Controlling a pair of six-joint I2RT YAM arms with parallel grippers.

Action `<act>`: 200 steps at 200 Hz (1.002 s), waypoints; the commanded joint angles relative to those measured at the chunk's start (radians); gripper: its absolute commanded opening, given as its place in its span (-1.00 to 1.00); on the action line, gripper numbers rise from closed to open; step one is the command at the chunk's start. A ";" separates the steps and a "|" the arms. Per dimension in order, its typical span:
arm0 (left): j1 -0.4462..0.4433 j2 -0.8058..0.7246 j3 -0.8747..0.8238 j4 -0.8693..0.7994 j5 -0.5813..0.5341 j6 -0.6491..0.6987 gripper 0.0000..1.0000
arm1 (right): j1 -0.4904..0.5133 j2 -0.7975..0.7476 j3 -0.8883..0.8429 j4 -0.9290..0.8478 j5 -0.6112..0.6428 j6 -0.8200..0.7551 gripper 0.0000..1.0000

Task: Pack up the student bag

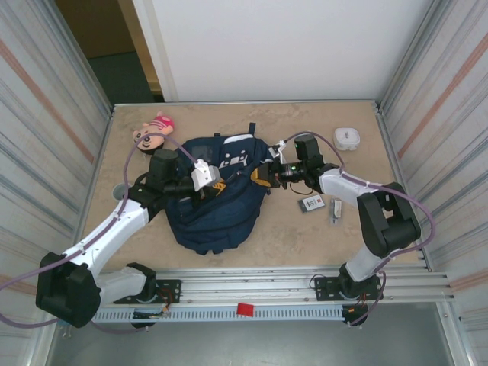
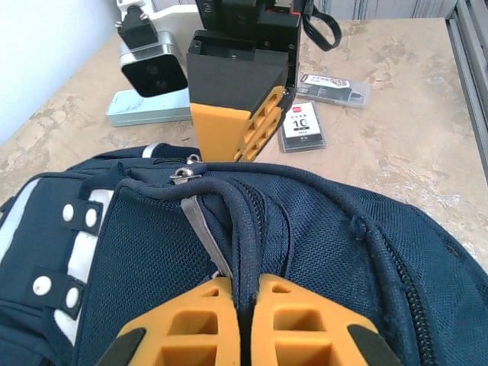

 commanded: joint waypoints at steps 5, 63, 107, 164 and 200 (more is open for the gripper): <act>0.007 -0.039 0.013 0.133 -0.021 -0.011 -1.00 | 0.015 -0.062 -0.012 0.033 -0.060 0.024 -0.58; 0.007 -0.050 0.011 0.134 -0.036 -0.022 -1.00 | 0.007 -0.069 -0.019 0.025 -0.035 0.050 -0.81; -0.001 -0.046 0.003 0.156 -0.209 -0.047 -1.00 | 0.006 -0.106 -0.032 0.036 -0.036 0.105 -0.91; -0.089 -0.004 0.019 0.158 -0.413 -0.020 -1.00 | 0.016 -0.137 -0.032 0.080 -0.044 0.198 -0.98; -0.171 0.055 0.037 0.201 -0.603 -0.095 -1.00 | 0.048 -0.149 -0.029 0.120 -0.024 0.257 -1.00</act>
